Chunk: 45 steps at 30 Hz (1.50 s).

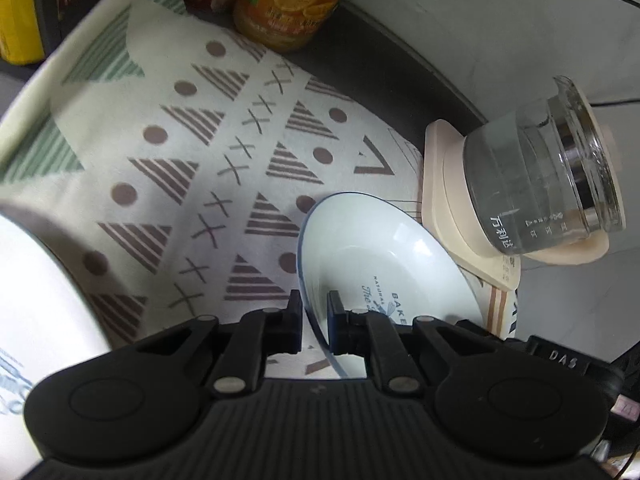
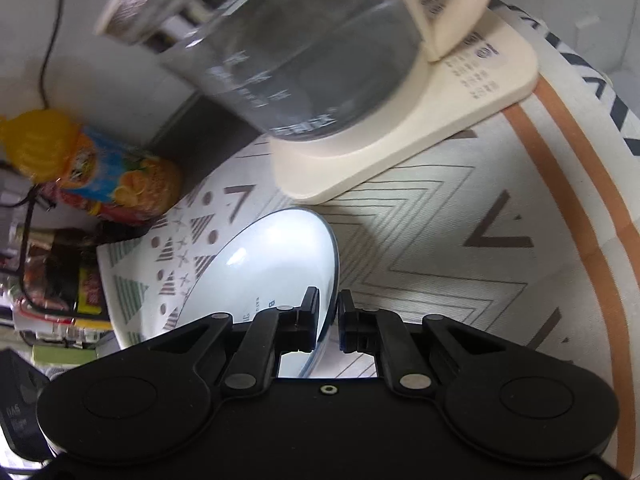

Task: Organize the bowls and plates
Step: 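Close both tools on the 'Bakery' plate rim and lift it, then carry the 'Bakery' plate with both tools and lower it onto the 'Sweet' plate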

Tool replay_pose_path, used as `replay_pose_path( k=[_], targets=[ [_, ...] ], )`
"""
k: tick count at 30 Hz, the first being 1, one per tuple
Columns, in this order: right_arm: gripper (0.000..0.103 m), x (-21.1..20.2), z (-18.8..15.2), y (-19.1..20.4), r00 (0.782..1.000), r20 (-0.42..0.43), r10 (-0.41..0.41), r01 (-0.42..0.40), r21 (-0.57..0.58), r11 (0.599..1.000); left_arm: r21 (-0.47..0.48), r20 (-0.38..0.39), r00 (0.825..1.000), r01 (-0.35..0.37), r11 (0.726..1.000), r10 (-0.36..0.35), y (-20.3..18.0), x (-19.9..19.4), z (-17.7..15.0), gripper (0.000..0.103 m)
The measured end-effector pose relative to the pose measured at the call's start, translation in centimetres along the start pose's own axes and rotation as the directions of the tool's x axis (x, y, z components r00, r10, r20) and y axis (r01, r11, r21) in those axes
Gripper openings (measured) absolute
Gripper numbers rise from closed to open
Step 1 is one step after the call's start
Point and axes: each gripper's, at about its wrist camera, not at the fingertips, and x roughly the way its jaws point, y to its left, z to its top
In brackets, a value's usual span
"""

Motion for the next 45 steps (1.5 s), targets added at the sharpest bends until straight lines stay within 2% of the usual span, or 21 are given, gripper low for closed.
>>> replay_pose_path(
  k=[12, 23, 34, 45],
  targets=[
    [0.010, -1.1, -2.7, 2.7, 0.994, 0.076, 0.083, -0.082, -0.018, 0.997, 0.015, 0.062, 0.998, 0.023, 1.000, -0.024, 2.2, -4.3, -0.4, 0.009],
    [0.010, -1.8, -6.0, 5.7, 0.987, 0.093, 0.134, -0.131, -0.040, 0.991, 0.040, 0.103, 0.994, 0.025, 0.999, -0.029, 5.3, -8.8, -1.6, 0.010],
    [0.010, -2.8, -10.0, 8.1, 0.983, 0.113, 0.147, -0.138, -0.084, 0.987, 0.046, 0.115, 0.993, 0.027, 0.999, -0.032, 8.8, -11.6, -3.7, 0.010],
    [0.010, -2.7, -13.7, 10.5, 0.987, 0.092, 0.132, -0.118, -0.146, 0.982, 0.045, 0.116, 0.993, 0.004, 0.999, -0.009, 12.1, -13.4, -5.9, 0.010]
  ],
)
